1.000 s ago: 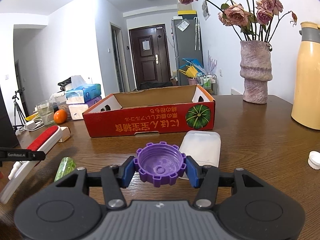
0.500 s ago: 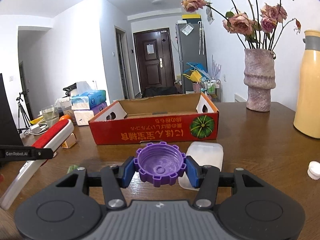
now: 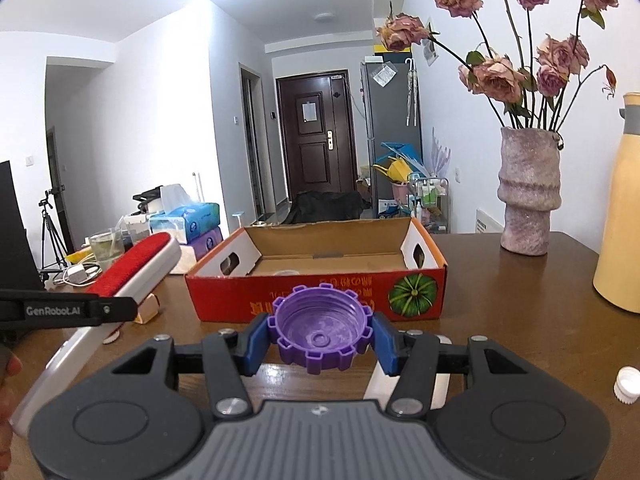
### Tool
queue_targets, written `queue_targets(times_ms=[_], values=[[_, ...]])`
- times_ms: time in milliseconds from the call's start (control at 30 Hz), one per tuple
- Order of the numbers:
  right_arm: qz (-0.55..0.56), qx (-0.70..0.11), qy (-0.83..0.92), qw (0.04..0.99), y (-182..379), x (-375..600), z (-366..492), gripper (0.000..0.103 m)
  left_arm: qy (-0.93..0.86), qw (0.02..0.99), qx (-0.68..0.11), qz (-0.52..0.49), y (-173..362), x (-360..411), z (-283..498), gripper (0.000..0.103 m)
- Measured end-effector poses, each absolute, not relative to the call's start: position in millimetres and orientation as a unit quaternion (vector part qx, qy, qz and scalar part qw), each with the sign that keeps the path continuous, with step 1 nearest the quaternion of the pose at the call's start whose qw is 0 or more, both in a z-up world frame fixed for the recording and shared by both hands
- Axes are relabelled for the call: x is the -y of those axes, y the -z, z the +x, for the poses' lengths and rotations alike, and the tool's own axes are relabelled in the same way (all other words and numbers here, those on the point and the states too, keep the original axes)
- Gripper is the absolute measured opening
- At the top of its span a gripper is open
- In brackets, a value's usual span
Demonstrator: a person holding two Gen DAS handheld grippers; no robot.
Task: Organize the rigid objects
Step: 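Carry the lint roller and purple cap with both tools over the cardboard box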
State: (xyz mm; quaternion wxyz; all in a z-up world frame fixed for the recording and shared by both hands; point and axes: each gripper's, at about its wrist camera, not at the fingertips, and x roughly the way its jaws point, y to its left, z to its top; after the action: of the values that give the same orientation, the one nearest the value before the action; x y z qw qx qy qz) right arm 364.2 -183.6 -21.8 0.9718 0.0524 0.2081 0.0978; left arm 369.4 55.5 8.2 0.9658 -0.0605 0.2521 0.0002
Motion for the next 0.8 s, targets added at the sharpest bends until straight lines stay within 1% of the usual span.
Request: queue_targets(times_ms=[800], values=[[0.060,-0.190,-0.084,0.976,0.3,183.1,425.6,0.053,-0.010,0.968,-0.237,-0.076,-29.5,-18.0,430.7,0.059]])
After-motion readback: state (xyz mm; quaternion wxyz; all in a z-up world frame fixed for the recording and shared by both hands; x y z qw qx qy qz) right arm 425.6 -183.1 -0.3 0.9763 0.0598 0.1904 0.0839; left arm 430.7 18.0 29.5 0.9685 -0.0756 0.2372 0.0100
